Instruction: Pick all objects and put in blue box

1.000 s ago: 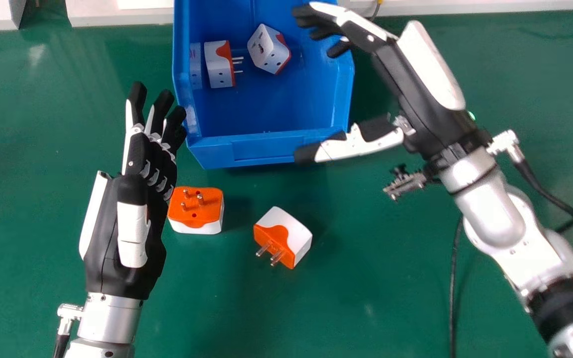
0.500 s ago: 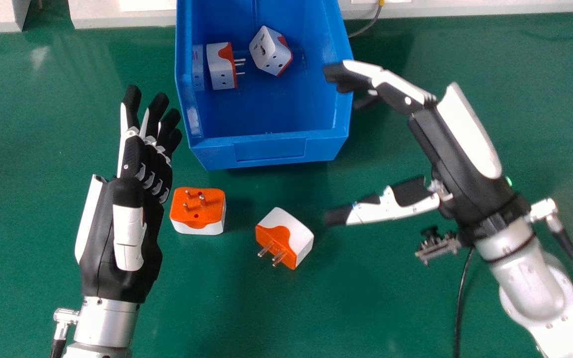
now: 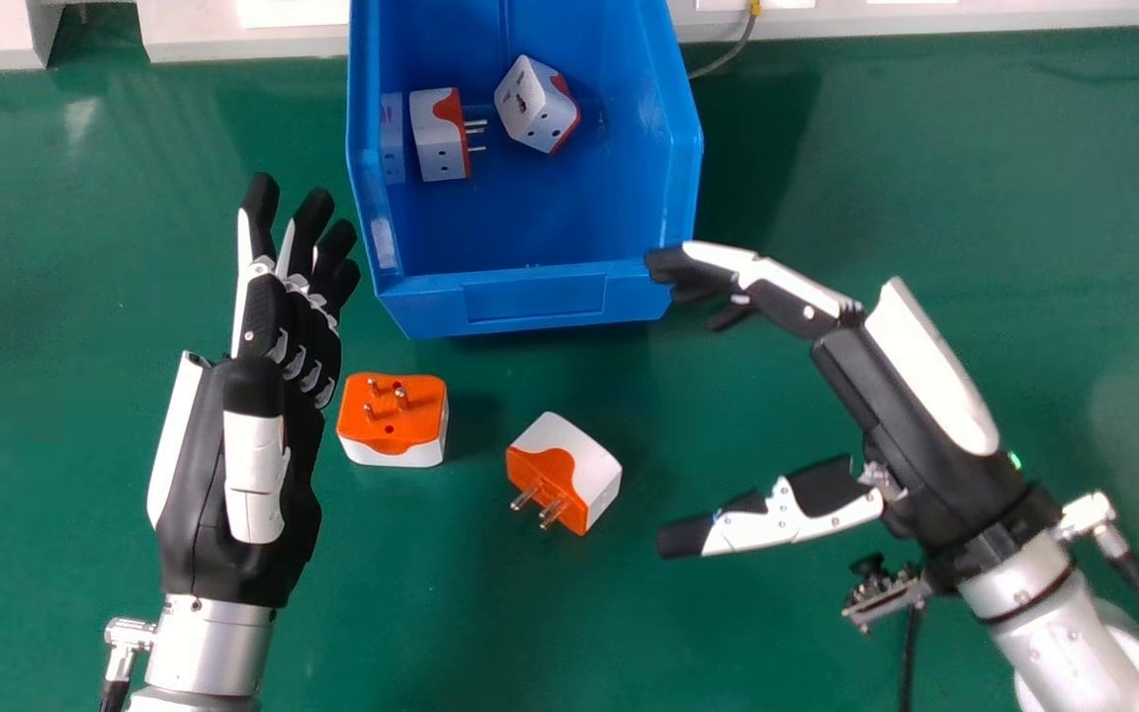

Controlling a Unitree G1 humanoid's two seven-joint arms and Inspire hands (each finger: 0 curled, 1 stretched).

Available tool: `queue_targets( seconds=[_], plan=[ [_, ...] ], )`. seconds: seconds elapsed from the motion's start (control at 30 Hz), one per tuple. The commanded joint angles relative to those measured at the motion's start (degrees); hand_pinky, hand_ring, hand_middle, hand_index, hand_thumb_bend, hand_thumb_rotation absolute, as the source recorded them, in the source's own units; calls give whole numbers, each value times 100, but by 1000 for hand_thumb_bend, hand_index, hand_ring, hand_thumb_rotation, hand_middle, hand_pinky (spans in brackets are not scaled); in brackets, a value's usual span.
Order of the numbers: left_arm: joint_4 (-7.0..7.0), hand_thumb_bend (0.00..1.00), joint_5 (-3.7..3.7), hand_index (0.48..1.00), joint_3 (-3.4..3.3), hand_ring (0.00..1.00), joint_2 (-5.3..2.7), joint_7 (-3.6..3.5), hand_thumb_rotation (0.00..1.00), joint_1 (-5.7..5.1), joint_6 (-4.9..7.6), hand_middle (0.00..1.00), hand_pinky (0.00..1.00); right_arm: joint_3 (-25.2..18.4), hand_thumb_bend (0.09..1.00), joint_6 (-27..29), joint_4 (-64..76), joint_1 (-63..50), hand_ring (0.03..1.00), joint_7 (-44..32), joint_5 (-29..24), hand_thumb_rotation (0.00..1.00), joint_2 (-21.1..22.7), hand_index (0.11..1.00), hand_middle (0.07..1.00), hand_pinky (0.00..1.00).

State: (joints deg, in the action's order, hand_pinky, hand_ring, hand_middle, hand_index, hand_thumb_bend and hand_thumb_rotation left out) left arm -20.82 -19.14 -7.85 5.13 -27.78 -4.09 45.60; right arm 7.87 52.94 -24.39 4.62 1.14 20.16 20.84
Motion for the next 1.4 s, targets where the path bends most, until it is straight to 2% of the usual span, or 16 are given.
queue_targets(
  seconds=[0.0, 0.17, 0.6, 0.9, 1.07, 1.37],
  plan=[
    [142, 885, -31, 1000, 31, 992, 7, -56, 993, -21, 28, 1000, 1000, 25, 973, -56, 211, -108, 737, -113, -186, 320, -20, 800, 789, 656],
    [169, 891, -65, 1000, 26, 993, 11, -62, 993, -6, -1, 1000, 1000, 95, 977, -147, 215, -164, 740, -319, -187, 321, -65, 803, 796, 655],
    [174, 896, -19, 1000, 33, 992, -34, 14, 994, 60, -25, 1000, 1000, 421, 989, -176, -711, 338, 770, -249, 376, 328, -202, 825, 826, 670],
    [149, 898, -39, 1000, 30, 991, -25, -13, 994, 108, 4, 1000, 1000, 578, 999, -275, -1179, 761, 800, -59, 679, 342, -293, 842, 844, 690],
    [152, 896, -70, 1000, 18, 991, -10, -56, 994, 96, 38, 1000, 1000, 723, 1000, -308, -1366, 950, 822, 26, 818, 348, -370, 846, 855, 715],
    [164, 901, -64, 1000, 8, 990, -24, -76, 993, 76, 41, 1000, 1000, 869, 1000, -255, -1481, 1201, 861, -73, 809, 361, -283, 869, 886, 760]
  ],
)
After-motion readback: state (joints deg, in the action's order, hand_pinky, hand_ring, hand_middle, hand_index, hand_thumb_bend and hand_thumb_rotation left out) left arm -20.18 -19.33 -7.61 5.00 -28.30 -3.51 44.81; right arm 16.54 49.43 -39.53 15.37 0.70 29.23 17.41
